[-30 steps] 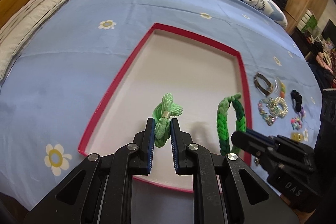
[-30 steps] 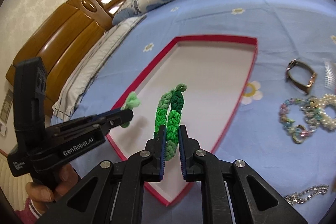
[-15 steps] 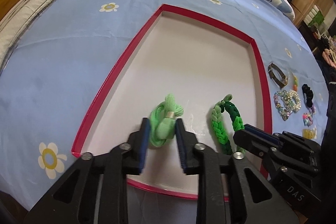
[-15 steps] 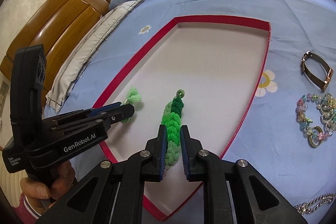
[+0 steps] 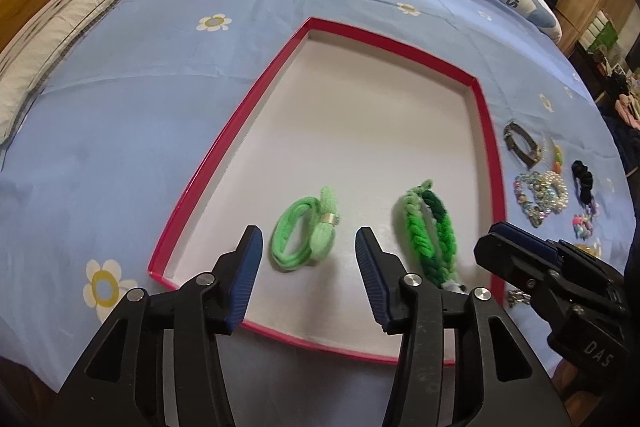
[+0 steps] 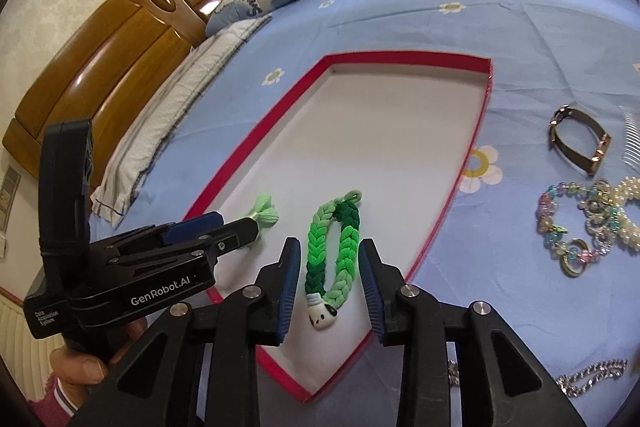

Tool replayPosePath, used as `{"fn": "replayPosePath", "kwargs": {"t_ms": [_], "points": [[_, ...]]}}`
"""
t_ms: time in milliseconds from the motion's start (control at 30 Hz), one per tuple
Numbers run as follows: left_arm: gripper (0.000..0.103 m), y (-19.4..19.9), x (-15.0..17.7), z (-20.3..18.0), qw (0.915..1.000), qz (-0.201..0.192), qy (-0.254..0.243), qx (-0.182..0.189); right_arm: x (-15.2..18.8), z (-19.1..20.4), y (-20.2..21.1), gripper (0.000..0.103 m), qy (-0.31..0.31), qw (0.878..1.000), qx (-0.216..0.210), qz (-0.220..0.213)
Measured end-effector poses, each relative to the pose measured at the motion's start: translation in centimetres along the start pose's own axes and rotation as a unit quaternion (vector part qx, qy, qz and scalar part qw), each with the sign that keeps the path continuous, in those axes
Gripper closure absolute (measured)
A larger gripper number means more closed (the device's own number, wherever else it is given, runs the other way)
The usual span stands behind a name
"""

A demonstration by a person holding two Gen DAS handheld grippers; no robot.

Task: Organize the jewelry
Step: 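Carry both hair ties into the red tray and open both tools, then withdraw both open tools from the tray toward the remaining jewelry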

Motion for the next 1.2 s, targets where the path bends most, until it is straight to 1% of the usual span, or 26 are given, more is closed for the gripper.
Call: {"fn": "replayPosePath", "kwargs": {"t_ms": [100, 200, 400, 567, 633, 833, 1033, 1200], "points": [[0.054, 1.0, -0.1, -0.7, 0.9999, -0.008, -0.001, 0.008, 0.1, -0.3, 1.4, 0.068, -0.007, 1.000, 0.000, -0.012], [0.053, 1.9, -0.1, -1.7, 0.9997, -0.015, -0.006, 0.016, 0.2, -1.1, 2.9, 0.063, -0.013, 1.000, 0.010, -0.025], [0.050, 2.9, -0.1, -4.4, 0.9989, -0.022, -0.021, 0.034, 0.9, -3.8, 6.3, 0.062, -0.040, 0.997, 0.037, -0.051], [0.048, 3.3, -0.1, -7.1, 0.9975, -0.021, -0.042, 0.053, 1.6, -7.2, 9.7, 0.060, -0.071, 0.992, 0.068, -0.074], [0.048, 3.4, 0.0, -8.2, 0.9966, -0.022, -0.053, 0.060, 1.9, -8.4, 11.0, 0.058, -0.079, 0.990, 0.081, -0.084], [0.048, 3.3, 0.3, -11.4, 0.9937, -0.018, -0.080, 0.077, 3.0, -11.8, 14.2, 0.057, -0.106, 0.982, 0.114, -0.103], [0.048, 3.1, 0.7, -14.2, 0.9903, -0.010, -0.102, 0.093, 4.2, -14.0, 16.4, 0.057, -0.124, 0.976, 0.137, -0.115], [0.047, 3.0, 1.5, -16.4, 0.9860, -0.002, -0.126, 0.109, 5.2, -15.4, 17.6, 0.057, -0.130, 0.972, 0.154, -0.119]]}}
Point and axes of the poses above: each gripper's, at about its wrist camera, not at the fingertips, and y roughly against the way its jaws point, z to its left, x to its underside, the point moved 4 cm from there along -y, roughly the way its jaws point, and after that the axes turned 4 degrees about -z, right-handed, at the moved point
